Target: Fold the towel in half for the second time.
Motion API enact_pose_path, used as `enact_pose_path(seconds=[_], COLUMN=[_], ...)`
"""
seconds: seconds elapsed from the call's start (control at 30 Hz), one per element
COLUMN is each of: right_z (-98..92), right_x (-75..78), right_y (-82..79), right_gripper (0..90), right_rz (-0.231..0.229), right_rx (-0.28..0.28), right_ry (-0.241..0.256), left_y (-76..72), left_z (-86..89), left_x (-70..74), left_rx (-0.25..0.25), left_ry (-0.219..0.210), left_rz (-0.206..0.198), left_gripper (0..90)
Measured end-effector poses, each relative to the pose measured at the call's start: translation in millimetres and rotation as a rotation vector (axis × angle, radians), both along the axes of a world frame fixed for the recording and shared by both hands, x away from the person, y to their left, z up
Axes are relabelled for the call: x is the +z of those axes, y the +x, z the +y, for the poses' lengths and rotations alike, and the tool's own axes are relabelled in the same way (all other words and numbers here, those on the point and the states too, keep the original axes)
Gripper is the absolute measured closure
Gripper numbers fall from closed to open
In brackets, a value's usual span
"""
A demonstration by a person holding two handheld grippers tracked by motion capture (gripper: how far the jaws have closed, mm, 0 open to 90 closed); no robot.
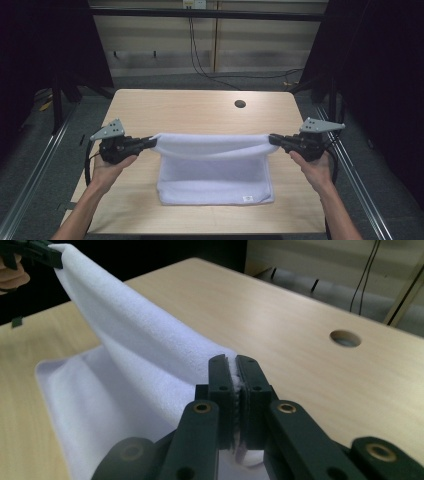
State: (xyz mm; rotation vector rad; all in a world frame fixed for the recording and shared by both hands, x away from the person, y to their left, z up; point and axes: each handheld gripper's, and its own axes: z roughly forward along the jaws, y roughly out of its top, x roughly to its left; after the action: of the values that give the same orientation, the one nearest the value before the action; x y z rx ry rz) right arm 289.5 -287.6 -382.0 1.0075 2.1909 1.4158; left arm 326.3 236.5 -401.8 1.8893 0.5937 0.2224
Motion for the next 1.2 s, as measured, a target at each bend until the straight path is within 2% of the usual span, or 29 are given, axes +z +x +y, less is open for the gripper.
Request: enact_pose_path(seconds=[0.03,0.13,0.2,0.27,0.3,0.33,0.47,0.5,0.53,0.57,0.6,0.7,0.8,0.87,0.93,0.97,1.03,1.07,1.1,1.2], right_z=[1.2,2.3,2.9,4.1,5.0,5.8,7.8,7.3,6.5,4.9,3.9,-0.8,-9.5,-13.9,-17.5,-19.4,-23.2,-25.6,-28.0,-33.9], right_x=[-3.5,-19.1,-33.9,-49.6,-56.8,-63.4,-84.3,-87.2,-90.5,-94.2,-95.1,-92.9,-87.7,-86.0,-86.0,-86.4,-84.4,-82.6,-81.7,-82.3], right_y=[-5.4,-21.2,-32.5,-44.1,-49.3,-54.6,-75.9,-79.2,-83.2,-88.1,-90.4,-97.2,-96.9,-93.6,-89.5,-87.5,-86.2,-87.7,-89.3,-92.9], right_gripper=[86.7,86.3,85.4,83.3,82.0,80.0,72.7,70.2,67.0,63.3,60.4,51.9,45.1,39.9,38.2,36.7,37.3,36.1,36.0,34.0], right_rz=[0.008,0.042,0.071,0.112,0.134,0.159,0.238,0.25,0.269,0.283,0.29,0.272,0.195,0.158,0.141,0.133,0.127,0.11,0.108,0.101], right_rx=[0.007,0.03,0.041,0.056,0.064,0.073,0.097,0.099,0.092,0.079,0.073,0.035,-0.035,-0.087,-0.127,-0.131,-0.107,-0.133,-0.136,-0.187], right_ry=[-0.016,-0.028,-0.031,-0.053,-0.071,-0.087,-0.115,-0.115,-0.119,-0.124,-0.12,-0.092,-0.007,0.024,0.039,0.051,0.084,0.089,0.105,0.091], left_y=[-3.8,-19.8,-28.6,-39.7,-45.1,-49.1,-65.6,-69.0,-74.1,-76.7,-79.1,-83.7,-77.6,-67.9,-58.6,-55.8,-53.5,-53.7,-54.1,-53.5], left_z=[0.7,2.4,2.1,0.9,0.6,0.1,-1.3,-1.4,-0.5,0.4,1.6,7.3,14.0,18.4,21.6,22.8,26.2,28.9,31.1,36.2], left_x=[-3.6,-22.4,-33.9,-48.8,-54.0,-57.5,-68.6,-70.4,-71.9,-72.6,-72.9,-72.4,-67.3,-65.3,-66.6,-68.0,-70.1,-70.0,-69.4,-69.2], left_rx=[-0.002,-0.011,-0.023,-0.041,-0.054,-0.06,-0.104,-0.112,-0.097,-0.1,-0.103,-0.087,-0.017,0.046,0.103,0.123,0.142,0.153,0.159,0.186], left_ry=[0.012,0.024,0.052,0.103,0.112,0.117,0.185,0.19,0.201,0.193,0.186,0.142,0.079,0.026,0.024,0.018,0.022,0.006,-0.006,-0.035], left_rz=[0.003,0.056,0.081,0.118,0.132,0.144,0.173,0.182,0.184,0.191,0.194,0.205,0.186,0.179,0.181,0.189,0.196,0.196,0.195,0.196], left_gripper=[85.8,85.6,85.2,84.6,84.4,84.2,81.0,79.2,76.1,70.5,69.1,59.0,47.0,43.0,40.4,38.6,37.6,36.2,35.2,33.0])
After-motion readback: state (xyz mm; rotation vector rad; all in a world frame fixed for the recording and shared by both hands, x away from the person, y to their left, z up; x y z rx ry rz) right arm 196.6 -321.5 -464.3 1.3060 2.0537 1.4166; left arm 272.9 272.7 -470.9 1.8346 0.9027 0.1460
